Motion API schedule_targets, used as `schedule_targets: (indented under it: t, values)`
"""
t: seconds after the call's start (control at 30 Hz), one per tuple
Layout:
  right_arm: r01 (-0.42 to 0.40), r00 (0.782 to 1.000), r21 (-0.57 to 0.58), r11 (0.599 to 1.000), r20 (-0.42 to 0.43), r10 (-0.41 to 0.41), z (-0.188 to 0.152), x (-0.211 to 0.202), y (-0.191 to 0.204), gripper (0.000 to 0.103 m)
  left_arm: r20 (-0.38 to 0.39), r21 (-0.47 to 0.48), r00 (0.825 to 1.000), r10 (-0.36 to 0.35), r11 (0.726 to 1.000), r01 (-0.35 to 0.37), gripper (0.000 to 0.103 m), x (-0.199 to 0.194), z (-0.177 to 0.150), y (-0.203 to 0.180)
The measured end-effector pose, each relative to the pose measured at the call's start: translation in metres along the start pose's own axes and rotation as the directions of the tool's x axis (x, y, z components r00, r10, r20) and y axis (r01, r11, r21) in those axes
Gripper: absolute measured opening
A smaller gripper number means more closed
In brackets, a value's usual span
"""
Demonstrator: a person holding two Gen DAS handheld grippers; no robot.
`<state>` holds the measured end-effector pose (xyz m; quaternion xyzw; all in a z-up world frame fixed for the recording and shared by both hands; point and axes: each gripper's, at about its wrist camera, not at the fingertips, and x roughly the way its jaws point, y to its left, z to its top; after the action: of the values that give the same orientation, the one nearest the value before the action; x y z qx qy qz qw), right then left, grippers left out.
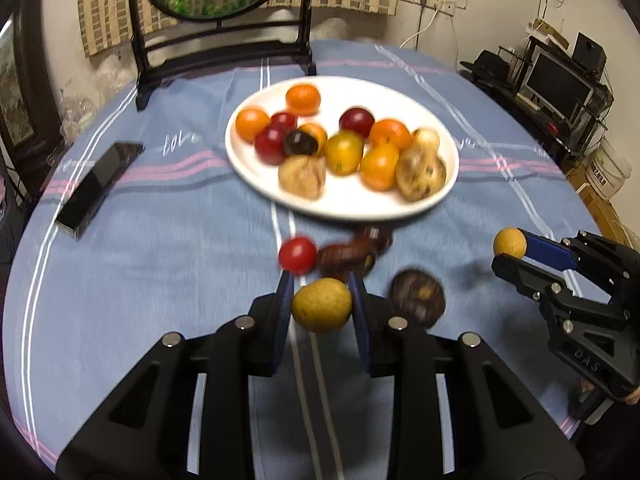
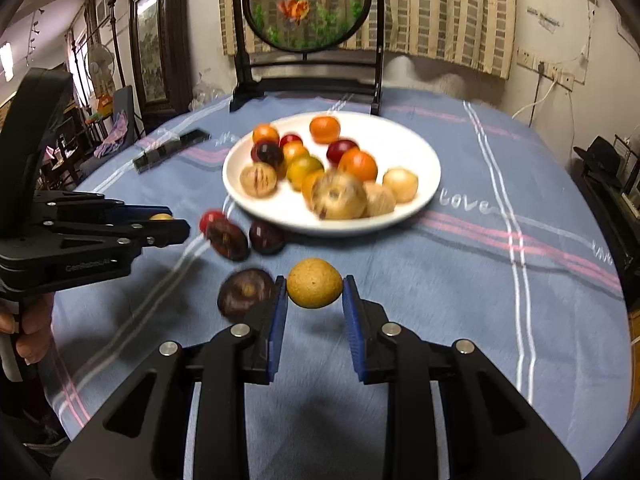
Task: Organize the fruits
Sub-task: 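Carry both yellow fruits over the white plate and open both grippers to release them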
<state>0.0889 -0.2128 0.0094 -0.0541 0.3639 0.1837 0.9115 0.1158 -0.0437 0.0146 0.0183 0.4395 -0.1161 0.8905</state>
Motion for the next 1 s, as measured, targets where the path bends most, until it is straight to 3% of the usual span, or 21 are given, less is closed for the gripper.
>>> schedule_targets:
  t: [0.33,0.53,0.67,0.73,0.8,0.83,0.87,1.0]
  values:
    - [0.048,0.993,0.088,0.995,0.101,-0.057,0.06,0.011,-0.016,0.028,0.057,-0.057,0.998,-0.02,0.998,0.024,0.029,0.022,0.081,-0.003]
    - [0.067,0.996,0.163,0.984,0.047,-0.076,0.088,0.056,-0.035,0.028,0.038,-0.063,0.998,0.055,0.997,-0.052,0.029,0.058,0.11,-0.003]
    - [0.049,0.998,0.208,0.977,0.031,-0.057,0.088,0.079,-0.042,0.028,0.06,-0.053,0.992,0.112,0.993,-0.109,0.029,0.075,0.119,0.0]
    - [0.02,0.998,0.242,0.97,0.045,-0.032,0.084,0.084,-0.048,0.029,0.032,-0.043,0.993,0.115,0.993,-0.114,0.029,0.089,0.121,0.001]
    - [-0.021,0.999,0.275,0.961,0.039,0.011,0.08,0.09,-0.055,0.045,0.027,-0.046,0.993,0.111,0.993,-0.11,0.041,0.095,0.122,0.002]
    - [-0.026,0.999,0.287,0.958,0.043,0.014,0.079,0.09,-0.057,0.054,0.038,-0.053,0.992,0.12,0.992,-0.117,0.065,0.096,0.122,0.003]
    - [-0.017,0.998,0.306,0.952,0.058,-0.001,0.077,0.087,-0.06,0.061,0.061,-0.064,0.989,0.137,0.989,-0.134,0.075,0.094,0.122,0.005]
    - [-0.025,0.997,0.314,0.949,0.071,0.003,0.074,0.08,-0.062,0.062,0.094,-0.088,0.985,0.141,0.987,-0.133,0.075,0.083,0.119,0.011]
